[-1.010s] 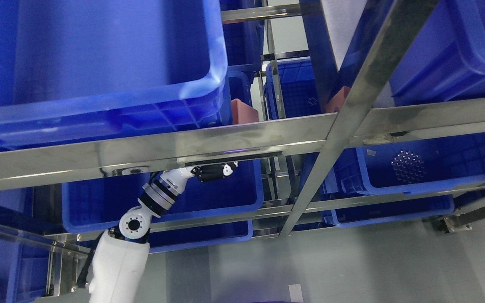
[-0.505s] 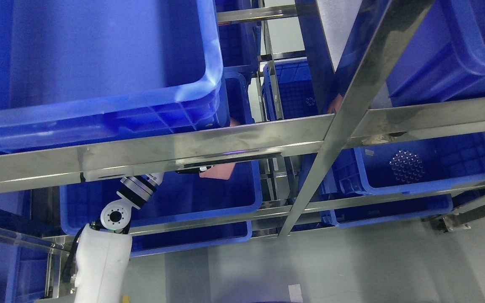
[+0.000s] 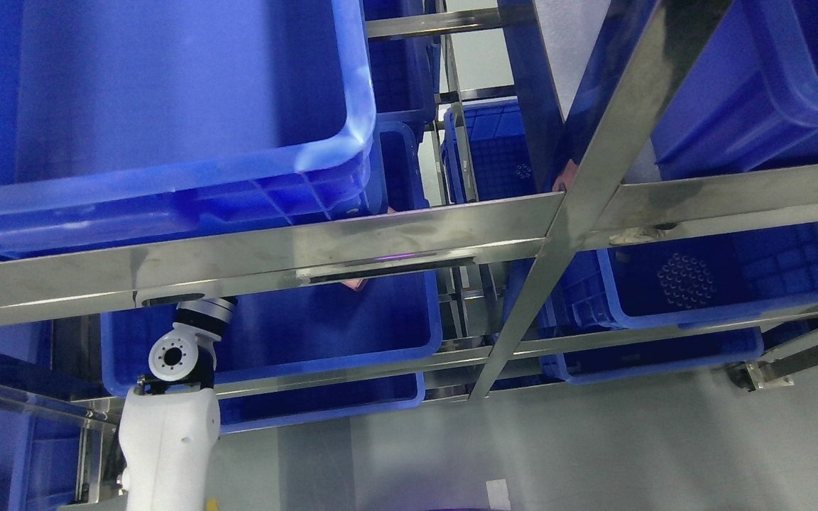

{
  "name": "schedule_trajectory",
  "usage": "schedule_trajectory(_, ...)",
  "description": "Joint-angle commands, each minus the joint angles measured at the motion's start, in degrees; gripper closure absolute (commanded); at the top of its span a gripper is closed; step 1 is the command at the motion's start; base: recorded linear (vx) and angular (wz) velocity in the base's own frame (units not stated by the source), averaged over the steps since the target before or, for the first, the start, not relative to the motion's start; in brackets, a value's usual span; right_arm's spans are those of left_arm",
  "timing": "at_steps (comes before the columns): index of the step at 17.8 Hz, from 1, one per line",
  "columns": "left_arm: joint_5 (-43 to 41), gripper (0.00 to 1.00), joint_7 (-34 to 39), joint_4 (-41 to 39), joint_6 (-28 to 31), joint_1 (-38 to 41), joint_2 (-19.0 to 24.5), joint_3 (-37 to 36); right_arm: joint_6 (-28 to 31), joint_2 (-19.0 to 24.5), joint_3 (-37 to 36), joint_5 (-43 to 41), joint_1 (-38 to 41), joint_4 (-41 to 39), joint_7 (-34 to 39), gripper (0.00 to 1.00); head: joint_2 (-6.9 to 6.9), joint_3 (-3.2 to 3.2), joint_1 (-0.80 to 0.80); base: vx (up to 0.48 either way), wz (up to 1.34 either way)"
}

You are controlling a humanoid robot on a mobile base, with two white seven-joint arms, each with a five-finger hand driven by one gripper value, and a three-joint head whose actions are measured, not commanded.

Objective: Place storage box into left shelf container

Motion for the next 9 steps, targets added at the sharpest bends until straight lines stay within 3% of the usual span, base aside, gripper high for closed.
schedule_trajectory(1, 9.54, 0.01, 2.06, -19.34, 5.87, 6.96, -0.05, 1.65, -0.05, -1.00, 0.00, -1.23, -0.18, -1.00, -0.08, 0.00, 0.00, 0.00, 0.00, 0.000, 0.00)
schedule_trajectory(5, 9.45, 0.00, 9.34, -22.71, 0.97, 11.02, -0.05, 1.55, 0.04, -1.00, 0.00, -1.23, -0.18, -1.00, 0.01, 0.00, 0.00, 0.00, 0.00, 0.000, 0.00)
schedule_trajectory(9, 9.45, 0.00, 10.15, -22.71, -2.47, 17.08, -0.05, 1.12, 0.04, -1.00, 0.00, -1.23, -0.18, -1.00, -0.08, 0.00, 0.00, 0.00, 0.00, 0.000, 0.00)
